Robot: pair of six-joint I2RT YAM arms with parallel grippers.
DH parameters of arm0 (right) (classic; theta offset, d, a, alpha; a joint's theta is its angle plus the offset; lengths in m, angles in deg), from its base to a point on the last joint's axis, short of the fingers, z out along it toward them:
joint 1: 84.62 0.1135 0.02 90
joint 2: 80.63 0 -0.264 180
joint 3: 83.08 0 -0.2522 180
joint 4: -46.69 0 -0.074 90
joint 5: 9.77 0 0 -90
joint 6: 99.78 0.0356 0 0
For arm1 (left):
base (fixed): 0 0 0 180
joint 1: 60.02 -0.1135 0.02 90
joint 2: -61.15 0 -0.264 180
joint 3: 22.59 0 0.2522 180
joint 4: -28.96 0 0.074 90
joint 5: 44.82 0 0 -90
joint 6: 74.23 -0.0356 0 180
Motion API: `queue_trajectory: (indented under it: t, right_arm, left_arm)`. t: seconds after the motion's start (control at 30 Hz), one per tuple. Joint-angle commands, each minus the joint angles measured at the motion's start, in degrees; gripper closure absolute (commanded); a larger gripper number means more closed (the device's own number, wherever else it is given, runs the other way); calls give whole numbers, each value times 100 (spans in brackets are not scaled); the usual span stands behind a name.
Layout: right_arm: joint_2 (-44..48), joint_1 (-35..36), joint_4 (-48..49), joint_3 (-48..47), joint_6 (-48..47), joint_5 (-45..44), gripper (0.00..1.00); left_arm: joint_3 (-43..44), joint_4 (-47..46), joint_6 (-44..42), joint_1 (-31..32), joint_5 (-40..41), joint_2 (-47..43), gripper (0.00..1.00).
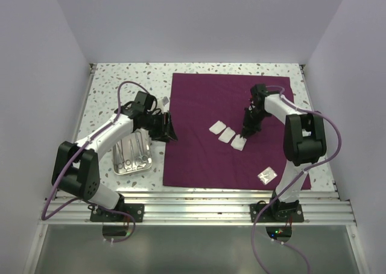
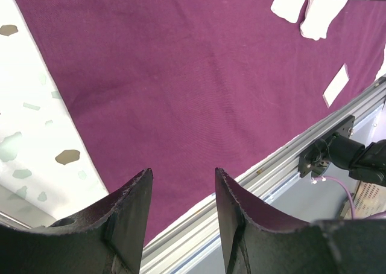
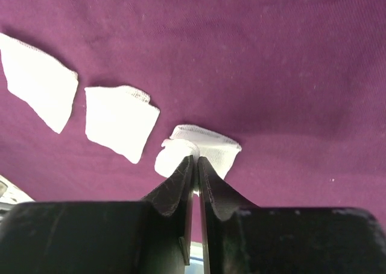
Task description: Prepare the surgical pack
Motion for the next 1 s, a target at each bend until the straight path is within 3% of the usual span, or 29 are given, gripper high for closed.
queue_trajectory:
  t: [0.0, 0.27, 0.53, 0.97]
  right_arm:
    - [240, 36, -270, -117, 146, 16, 90]
    - [126, 27, -446, -109, 120, -37, 91]
    - [-67, 27, -226, -214, -12, -265, 83]
    - [125, 27, -595, -470, -345, -669, 49]
  left_arm:
    - [35, -216, 42, 38, -148, -78, 50]
    - [-26, -224, 68, 38, -148, -140, 50]
    - [-18, -233, 68, 38, -165, -105, 51]
    - [-18, -242, 86, 38, -165, -105, 50]
